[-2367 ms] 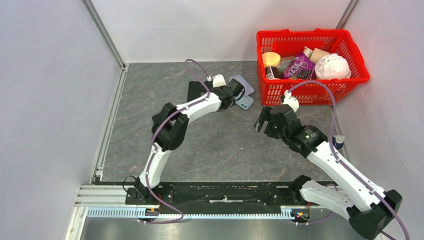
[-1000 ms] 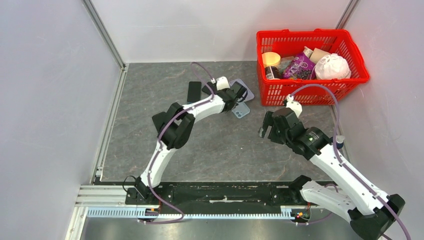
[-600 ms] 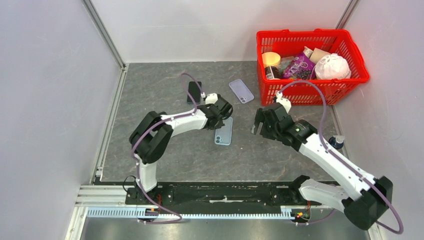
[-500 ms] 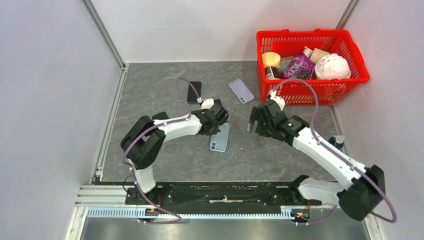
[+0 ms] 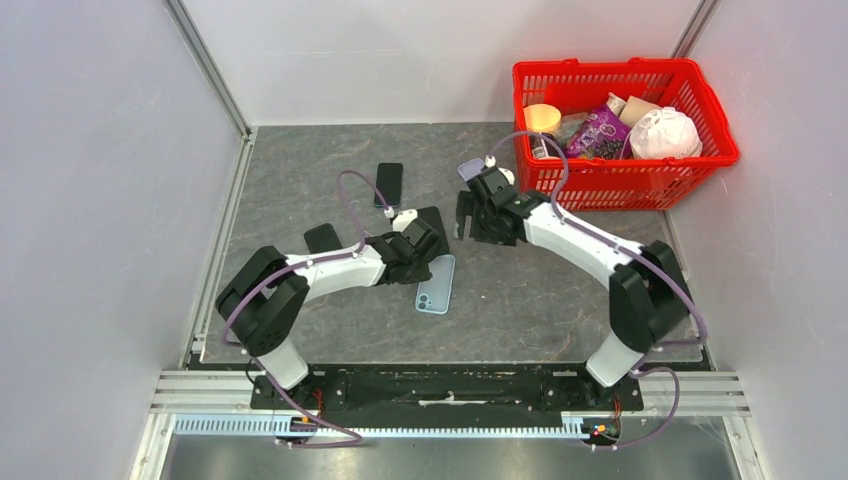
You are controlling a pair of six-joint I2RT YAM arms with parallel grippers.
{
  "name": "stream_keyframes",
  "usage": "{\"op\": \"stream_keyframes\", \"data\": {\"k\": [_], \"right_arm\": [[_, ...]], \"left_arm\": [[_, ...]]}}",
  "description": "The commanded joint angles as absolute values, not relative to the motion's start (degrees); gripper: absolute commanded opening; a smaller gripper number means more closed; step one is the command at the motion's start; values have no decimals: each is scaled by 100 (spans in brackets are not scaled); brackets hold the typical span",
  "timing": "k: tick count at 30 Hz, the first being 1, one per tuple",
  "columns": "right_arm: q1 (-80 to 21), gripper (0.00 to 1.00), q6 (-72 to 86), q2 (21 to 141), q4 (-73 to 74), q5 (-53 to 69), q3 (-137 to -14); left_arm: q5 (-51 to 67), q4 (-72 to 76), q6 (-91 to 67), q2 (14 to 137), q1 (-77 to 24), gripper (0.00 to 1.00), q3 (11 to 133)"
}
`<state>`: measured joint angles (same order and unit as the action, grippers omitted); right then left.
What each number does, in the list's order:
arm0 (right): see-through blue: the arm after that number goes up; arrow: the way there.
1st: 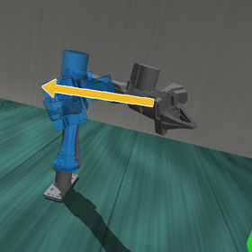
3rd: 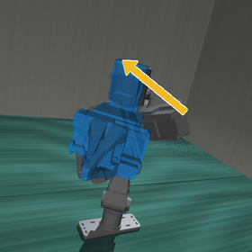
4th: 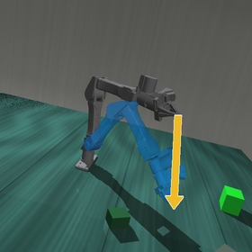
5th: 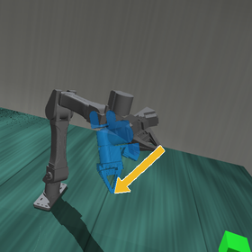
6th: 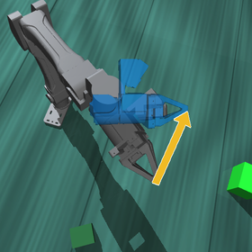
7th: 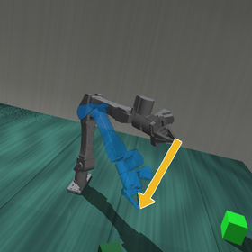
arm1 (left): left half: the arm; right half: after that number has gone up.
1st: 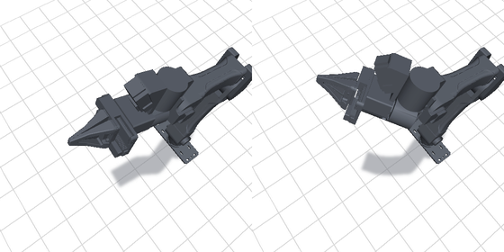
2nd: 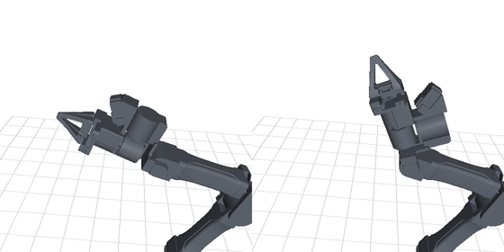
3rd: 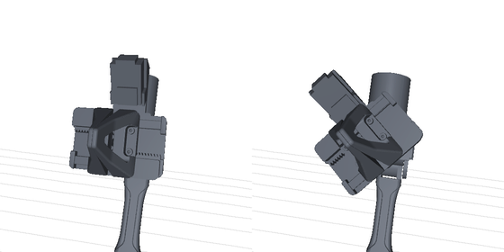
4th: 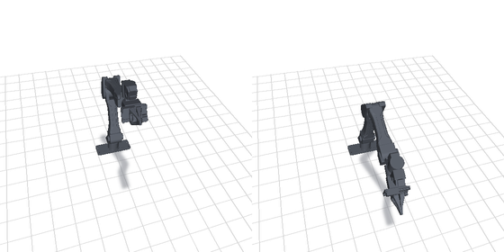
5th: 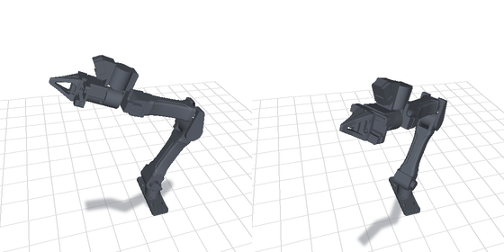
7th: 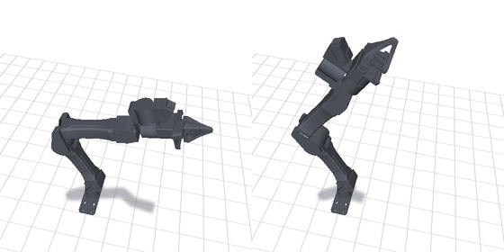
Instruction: Put the phone into the phone case
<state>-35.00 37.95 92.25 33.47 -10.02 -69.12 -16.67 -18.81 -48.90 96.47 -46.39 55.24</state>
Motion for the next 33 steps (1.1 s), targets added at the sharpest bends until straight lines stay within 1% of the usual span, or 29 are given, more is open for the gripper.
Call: {"op": "stream_keyframes", "data": {"k": [1,4,8,10,11,18,24,33], "right_arm": [[-3437,97,3465,9870,3108,-575,-7698],[-3370,97,3360,10372,3100,-280,-8099],[-3347,97,3231,10860,3109,-52,-8470],[-3348,97,3178,11102,3112,-17,-8625],[-3344,97,3142,11195,3117,190,-8695],[-3377,97,2716,11692,3082,533,-9085],[-3464,97,2494,11948,3211,437,-9286],[-3819,97,2257,12323,3511,123,-9695]], "left_arm": [[-1442,-1833,-4808,9211,-4685,46,5304],[-1492,-1830,-4801,8919,-4687,55,5157],[-1806,-1989,-4824,8564,-4661,57,4992],[-1906,-2054,-4847,8369,-4611,58,4862],[-1924,-2077,-4872,8257,-4568,58,4784],[-1758,-2071,-4809,7672,-4143,59,4241],[-1618,-1986,-4755,7368,-3853,59,3952],[-1503,-1900,-4737,7421,-3771,59,3894]]}}
